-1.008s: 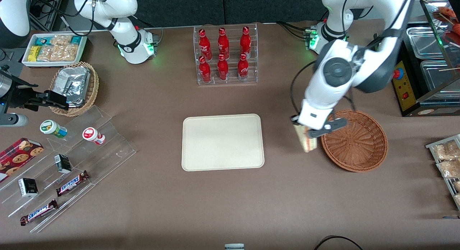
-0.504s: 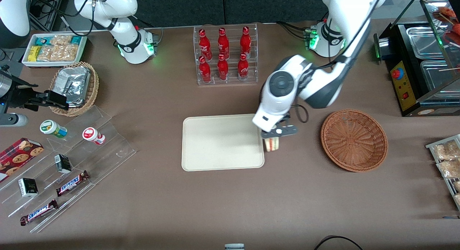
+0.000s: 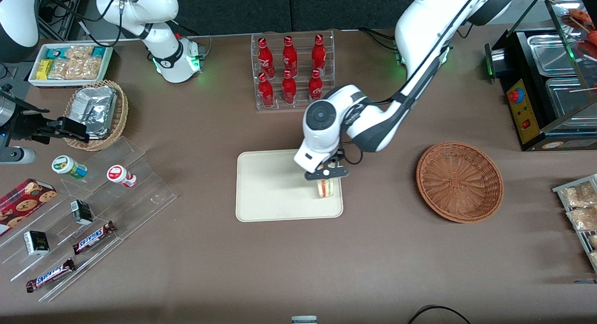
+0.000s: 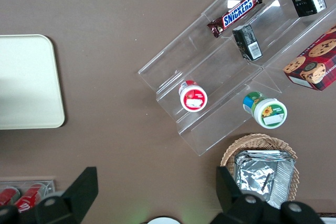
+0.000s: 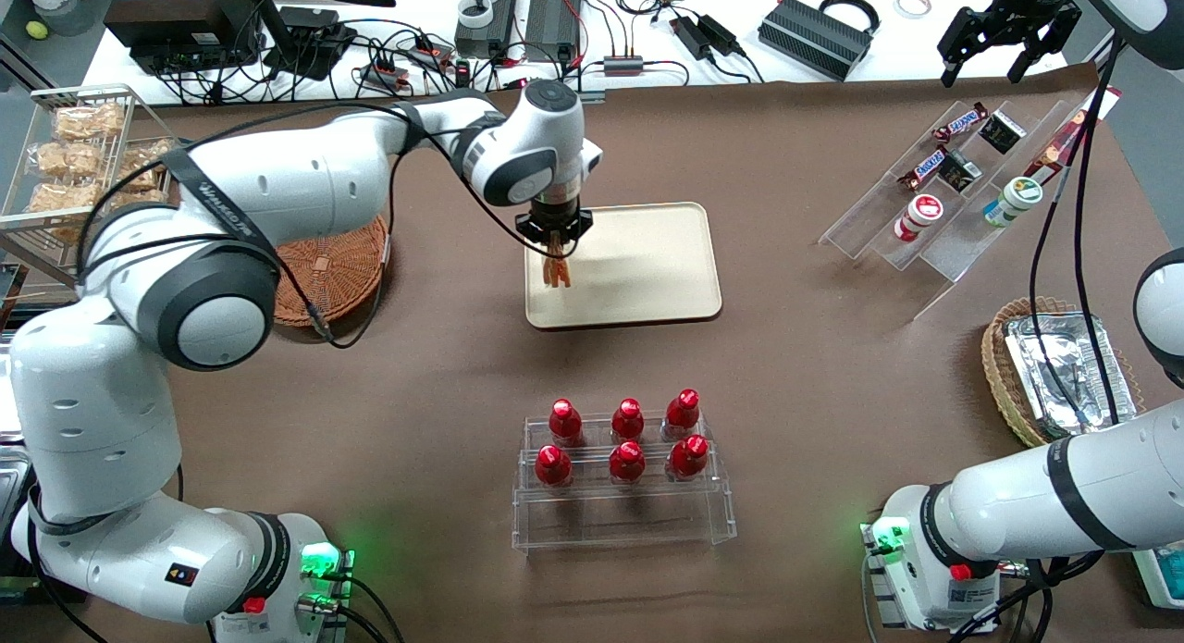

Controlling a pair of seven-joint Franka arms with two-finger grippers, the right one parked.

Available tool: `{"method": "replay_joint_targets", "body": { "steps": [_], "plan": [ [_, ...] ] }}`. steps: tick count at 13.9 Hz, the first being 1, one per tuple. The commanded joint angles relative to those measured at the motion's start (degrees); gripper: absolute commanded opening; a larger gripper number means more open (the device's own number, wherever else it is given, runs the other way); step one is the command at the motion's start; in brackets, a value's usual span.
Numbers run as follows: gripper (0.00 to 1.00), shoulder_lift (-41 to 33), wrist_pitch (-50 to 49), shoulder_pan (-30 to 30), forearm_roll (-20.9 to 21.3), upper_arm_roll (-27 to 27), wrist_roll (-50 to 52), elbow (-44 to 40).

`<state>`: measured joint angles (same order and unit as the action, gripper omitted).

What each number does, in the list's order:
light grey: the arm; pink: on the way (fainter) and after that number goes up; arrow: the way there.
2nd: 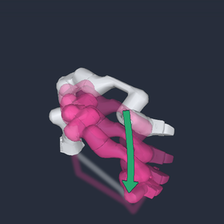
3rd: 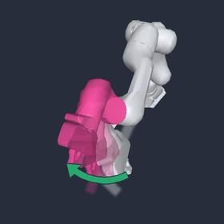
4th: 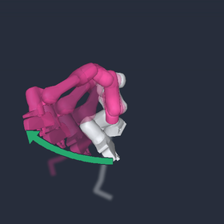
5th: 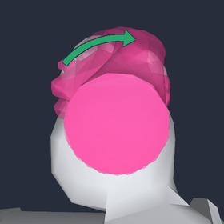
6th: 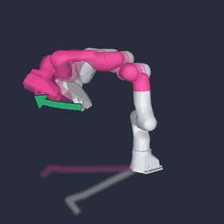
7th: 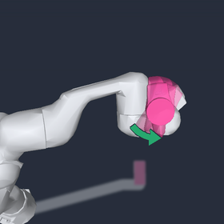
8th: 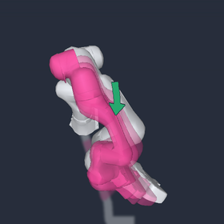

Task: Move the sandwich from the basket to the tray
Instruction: 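Carry the sandwich over the white tray and lower it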

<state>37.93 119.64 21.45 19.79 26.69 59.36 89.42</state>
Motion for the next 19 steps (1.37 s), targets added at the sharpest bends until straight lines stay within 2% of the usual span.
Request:
{"method": "replay_joint_targets", "body": {
  "steps": [1,5,9,10,11,12,17,19],
  "plan": [
    [0.16,2.76,0.95,2.18,2.35,-0.42,2.69,-2.58],
    [0.17,4.26,2.70,3.15,3.93,-0.50,2.78,-2.59],
    [0.21,4.70,2.88,3.16,4.55,-0.42,3.31,-2.58],
    [0.35,4.87,2.88,3.16,4.81,-0.42,3.31,-2.93],
    [0.76,5.14,2.88,3.16,5.34,-0.50,3.22,-3.29],
    [1.00,5.23,2.88,3.16,5.86,-0.42,2.78,-3.29],
    [1.00,3.57,1.83,2.63,5.26,-0.33,3.48,-5.65],
    [1.00,1.45,-3.59,2.63,5.25,-0.24,3.48,-8.37]
  ]
}}
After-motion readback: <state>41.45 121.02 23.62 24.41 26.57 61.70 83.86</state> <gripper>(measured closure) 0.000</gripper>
